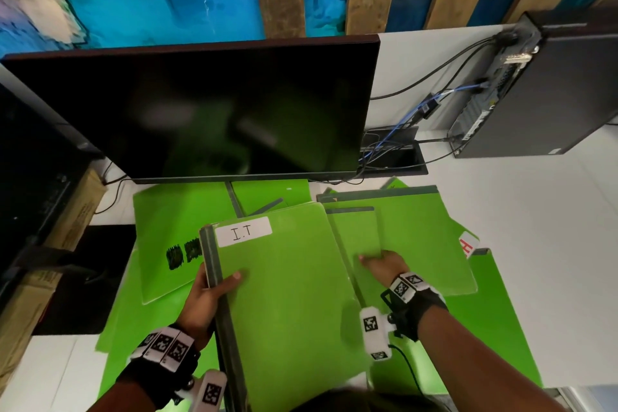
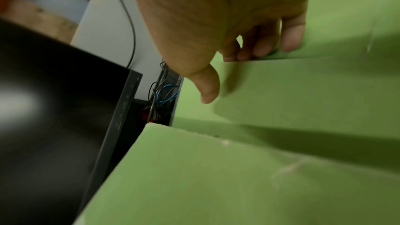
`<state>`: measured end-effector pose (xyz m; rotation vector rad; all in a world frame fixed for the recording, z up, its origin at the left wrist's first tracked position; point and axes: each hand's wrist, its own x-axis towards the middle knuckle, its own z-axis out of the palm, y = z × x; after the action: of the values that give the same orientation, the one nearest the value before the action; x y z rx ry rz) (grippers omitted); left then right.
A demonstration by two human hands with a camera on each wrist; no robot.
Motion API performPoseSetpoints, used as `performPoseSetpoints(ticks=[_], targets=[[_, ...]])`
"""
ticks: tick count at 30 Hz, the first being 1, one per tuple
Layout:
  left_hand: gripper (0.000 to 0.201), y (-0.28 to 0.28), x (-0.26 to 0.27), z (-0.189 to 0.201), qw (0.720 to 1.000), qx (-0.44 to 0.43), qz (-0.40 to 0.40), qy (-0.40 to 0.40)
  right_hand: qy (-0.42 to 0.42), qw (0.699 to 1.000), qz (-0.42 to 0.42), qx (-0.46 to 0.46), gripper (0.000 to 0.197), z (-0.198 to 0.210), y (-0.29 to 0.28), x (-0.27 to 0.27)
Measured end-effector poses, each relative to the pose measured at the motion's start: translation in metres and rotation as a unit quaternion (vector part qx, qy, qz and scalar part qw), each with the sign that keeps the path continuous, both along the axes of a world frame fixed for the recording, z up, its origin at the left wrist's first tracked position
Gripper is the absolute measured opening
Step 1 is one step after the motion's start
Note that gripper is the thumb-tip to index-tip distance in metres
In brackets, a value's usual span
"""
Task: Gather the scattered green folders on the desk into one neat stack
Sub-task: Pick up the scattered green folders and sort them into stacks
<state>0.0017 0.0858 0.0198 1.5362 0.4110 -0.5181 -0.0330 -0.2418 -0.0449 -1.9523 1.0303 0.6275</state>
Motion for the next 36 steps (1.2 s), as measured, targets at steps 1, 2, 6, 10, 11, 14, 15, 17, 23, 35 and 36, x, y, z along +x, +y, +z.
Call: performPoseSetpoints(ticks=[1, 2, 6, 10, 11, 14, 15, 17, 23, 35, 36], targets=[[0.050, 0.000, 0.001, 0.000, 1.000, -0.005, -0.001, 0.004, 0.004, 1.000, 0.009, -0.006, 0.067, 0.004, 0.002, 0.001], [0.055, 0.001, 0.002, 0.000, 1.000, -0.008, 0.000, 0.009, 0.004, 1.000, 0.010, -0.014, 0.061, 0.009, 0.004, 0.003], [0.084, 0.007, 0.004, -0.001, 1.000, -0.014, 0.010, 0.018, -0.046, 0.997, -0.039, -0.045, 0.055, 0.021, -0.019, 0.010], [0.080, 0.004, 0.005, -0.001, 1.000, -0.002, 0.005, 0.003, -0.096, 0.984, -0.098, -0.116, 0.063, 0.032, -0.098, 0.013], [0.081, 0.003, 0.005, -0.002, 1.000, 0.001, 0.005, -0.001, -0.097, 0.982, -0.093, -0.133, 0.064, 0.034, -0.117, 0.012], [0.075, -0.001, 0.007, -0.008, 1.000, 0.017, 0.022, -0.004, -0.082, 0.981, -0.054, -0.170, 0.065, 0.026, -0.159, 0.006], [0.068, -0.003, 0.008, -0.010, 0.999, 0.021, 0.028, -0.004, -0.068, 0.980, -0.036, -0.182, 0.065, 0.021, -0.165, 0.003], [0.055, -0.006, 0.010, -0.011, 0.999, 0.027, 0.032, -0.006, -0.017, 0.980, -0.011, -0.200, 0.066, 0.010, -0.168, -0.002], [0.025, -0.018, 0.018, -0.006, 0.999, 0.042, 0.034, -0.002, 0.045, 0.972, -0.009, -0.231, 0.090, -0.006, -0.154, -0.004], [0.039, -0.016, 0.023, -0.018, 0.997, 0.056, 0.056, 0.006, -0.104, 0.980, -0.149, -0.085, 0.051, 0.016, -0.167, -0.003], [0.041, -0.015, 0.024, -0.021, 0.997, 0.056, 0.058, 0.005, -0.151, 0.971, -0.168, -0.081, 0.050, 0.026, -0.168, -0.006]])
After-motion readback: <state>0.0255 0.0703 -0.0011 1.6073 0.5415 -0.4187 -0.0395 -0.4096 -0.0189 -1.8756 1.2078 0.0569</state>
